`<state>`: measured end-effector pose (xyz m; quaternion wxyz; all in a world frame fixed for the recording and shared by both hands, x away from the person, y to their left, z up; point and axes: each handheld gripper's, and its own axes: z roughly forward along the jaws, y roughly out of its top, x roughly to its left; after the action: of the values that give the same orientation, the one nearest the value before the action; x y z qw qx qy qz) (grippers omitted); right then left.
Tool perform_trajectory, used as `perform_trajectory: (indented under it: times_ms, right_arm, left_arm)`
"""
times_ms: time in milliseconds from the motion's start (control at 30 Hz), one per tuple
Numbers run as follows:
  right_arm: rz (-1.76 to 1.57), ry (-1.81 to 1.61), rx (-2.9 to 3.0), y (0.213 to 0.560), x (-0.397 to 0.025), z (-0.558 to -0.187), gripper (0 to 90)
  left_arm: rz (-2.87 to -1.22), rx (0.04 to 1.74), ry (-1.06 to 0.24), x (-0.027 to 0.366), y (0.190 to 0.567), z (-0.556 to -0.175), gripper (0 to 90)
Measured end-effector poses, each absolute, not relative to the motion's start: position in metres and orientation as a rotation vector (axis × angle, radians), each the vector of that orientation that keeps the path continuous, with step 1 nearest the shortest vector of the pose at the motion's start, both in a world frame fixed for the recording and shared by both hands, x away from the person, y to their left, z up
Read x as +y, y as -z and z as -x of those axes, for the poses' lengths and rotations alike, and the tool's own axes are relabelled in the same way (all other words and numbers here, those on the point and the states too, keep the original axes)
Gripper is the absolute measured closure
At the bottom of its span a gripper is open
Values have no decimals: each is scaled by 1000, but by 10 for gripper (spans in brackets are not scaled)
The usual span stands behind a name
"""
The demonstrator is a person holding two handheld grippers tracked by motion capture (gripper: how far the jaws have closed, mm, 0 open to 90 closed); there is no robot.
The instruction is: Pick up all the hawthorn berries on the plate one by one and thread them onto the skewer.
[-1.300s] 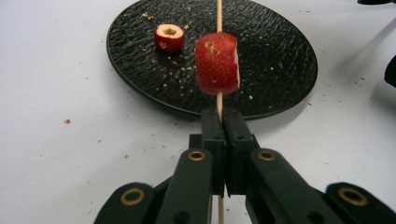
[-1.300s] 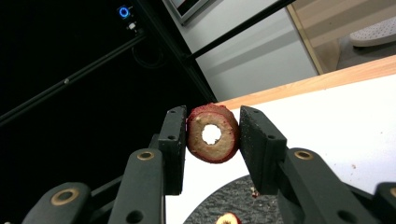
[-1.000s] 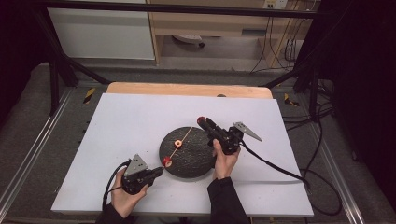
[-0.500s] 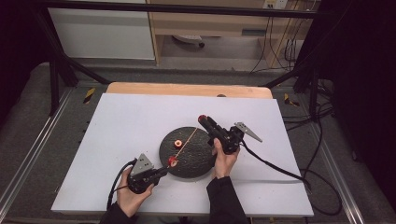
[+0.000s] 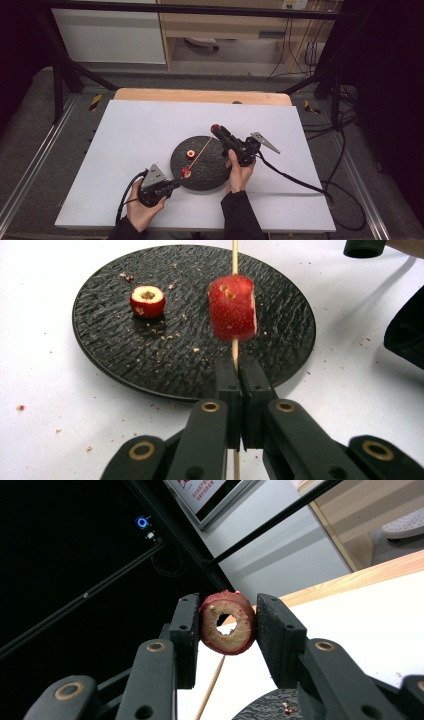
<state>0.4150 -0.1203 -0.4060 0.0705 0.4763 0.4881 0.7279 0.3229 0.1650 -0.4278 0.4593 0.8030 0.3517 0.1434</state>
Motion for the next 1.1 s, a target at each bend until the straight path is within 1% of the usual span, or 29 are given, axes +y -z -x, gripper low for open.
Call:
perform_trajectory:
  times_ms: [600, 1100]
  right_arm:
    - [-1487, -2232, 1459, 414, -114, -414, 633]
    - [-1479, -2221, 1506, 414, -114, -408, 634]
  left_arm:
    - [-1918, 900, -381, 153, 425, -326, 887]
    - [-1910, 913, -367, 135, 412, -343, 887]
